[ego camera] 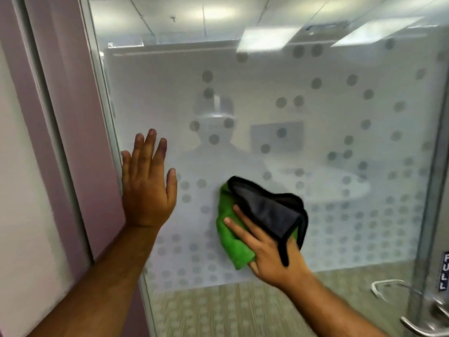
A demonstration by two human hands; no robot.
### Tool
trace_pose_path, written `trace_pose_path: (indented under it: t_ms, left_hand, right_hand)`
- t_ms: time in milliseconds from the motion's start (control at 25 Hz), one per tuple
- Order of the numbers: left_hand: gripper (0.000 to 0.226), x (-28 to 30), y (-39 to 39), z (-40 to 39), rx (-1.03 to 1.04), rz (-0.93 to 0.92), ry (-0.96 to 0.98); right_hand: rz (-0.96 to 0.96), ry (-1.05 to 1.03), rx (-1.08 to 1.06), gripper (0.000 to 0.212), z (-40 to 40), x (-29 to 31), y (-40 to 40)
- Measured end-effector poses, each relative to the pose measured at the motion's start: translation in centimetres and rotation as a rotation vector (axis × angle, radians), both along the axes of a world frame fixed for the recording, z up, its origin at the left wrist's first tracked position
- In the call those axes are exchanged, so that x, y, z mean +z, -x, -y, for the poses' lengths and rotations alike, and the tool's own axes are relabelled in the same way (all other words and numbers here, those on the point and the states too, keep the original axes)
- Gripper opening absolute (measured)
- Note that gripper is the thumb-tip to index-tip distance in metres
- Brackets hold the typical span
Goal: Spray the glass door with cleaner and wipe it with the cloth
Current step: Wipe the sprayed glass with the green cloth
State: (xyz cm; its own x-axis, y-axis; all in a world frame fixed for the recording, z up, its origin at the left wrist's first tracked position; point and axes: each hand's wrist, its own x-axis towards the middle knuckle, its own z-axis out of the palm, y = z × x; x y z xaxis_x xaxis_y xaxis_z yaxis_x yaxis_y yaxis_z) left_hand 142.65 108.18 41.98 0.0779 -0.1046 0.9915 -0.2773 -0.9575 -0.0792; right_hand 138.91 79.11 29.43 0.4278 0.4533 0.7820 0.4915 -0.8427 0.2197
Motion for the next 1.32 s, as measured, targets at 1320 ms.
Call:
trace_pose_path:
  t_ms: [1320]
  left_hand:
    - [0.075,-6.1,-0.3,2.5,-0.082,-0.045,-0.021]
  right_hand:
    - [0.371,-0.134,-0.164,0.080,5.4,15.0,-3.5]
